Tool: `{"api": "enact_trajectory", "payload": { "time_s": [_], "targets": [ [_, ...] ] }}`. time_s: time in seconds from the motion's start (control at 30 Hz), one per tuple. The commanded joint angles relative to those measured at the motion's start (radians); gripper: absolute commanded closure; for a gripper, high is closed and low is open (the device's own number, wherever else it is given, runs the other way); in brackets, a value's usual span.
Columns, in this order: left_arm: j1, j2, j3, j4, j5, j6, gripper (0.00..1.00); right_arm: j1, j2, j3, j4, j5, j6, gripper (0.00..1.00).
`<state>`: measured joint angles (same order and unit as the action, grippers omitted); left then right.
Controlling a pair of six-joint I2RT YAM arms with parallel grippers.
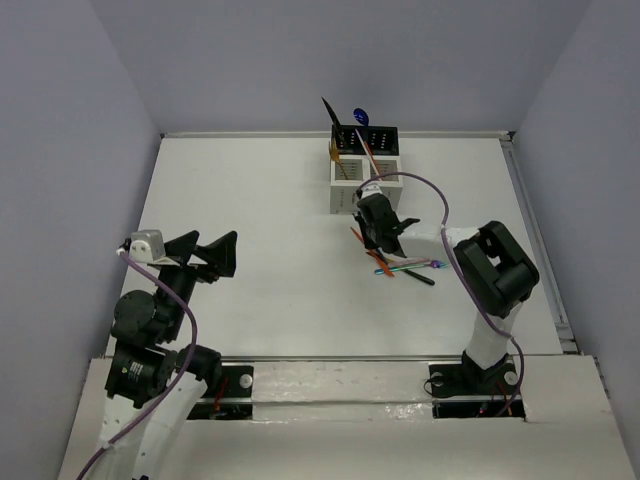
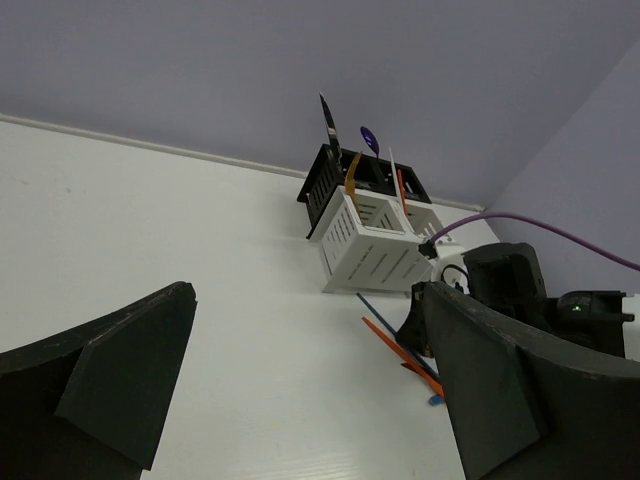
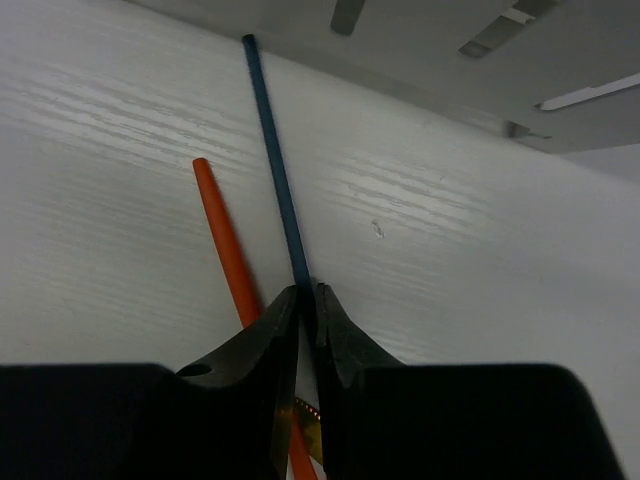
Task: Sort the eating utensils into containers
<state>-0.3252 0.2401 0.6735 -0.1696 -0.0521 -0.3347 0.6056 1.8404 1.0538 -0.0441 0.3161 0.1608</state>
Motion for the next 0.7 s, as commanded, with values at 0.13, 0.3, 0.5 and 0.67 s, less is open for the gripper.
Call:
{"api": "enact_trajectory", "payload": {
  "time_s": [0.13,0.3,0.5,0.67],
  "targets": [
    [0.003,0.025,-0.011,0.044,0.02,0.0,0.01,-0.04,-0.029,0.006,0.033,-0.113,-0.099,0.87],
    [0.003,0.025,-0.011,0.044,0.02,0.0,0.01,-0.04,-0.044,0.003,0.105,-0.172,-0.161,0.92],
    [0.003,0.022,-0.009,0.042,0.017,0.0,0.01,-0.04,-0.039,0.069,0.05,-0.179,-0.23,1.0],
    [0.003,0.015,-0.009,0.041,0.015,0.002,0.01,-0.04,-0.087,0.089,-0.048,-0.236,-0.234,1.0]
  ]
}}
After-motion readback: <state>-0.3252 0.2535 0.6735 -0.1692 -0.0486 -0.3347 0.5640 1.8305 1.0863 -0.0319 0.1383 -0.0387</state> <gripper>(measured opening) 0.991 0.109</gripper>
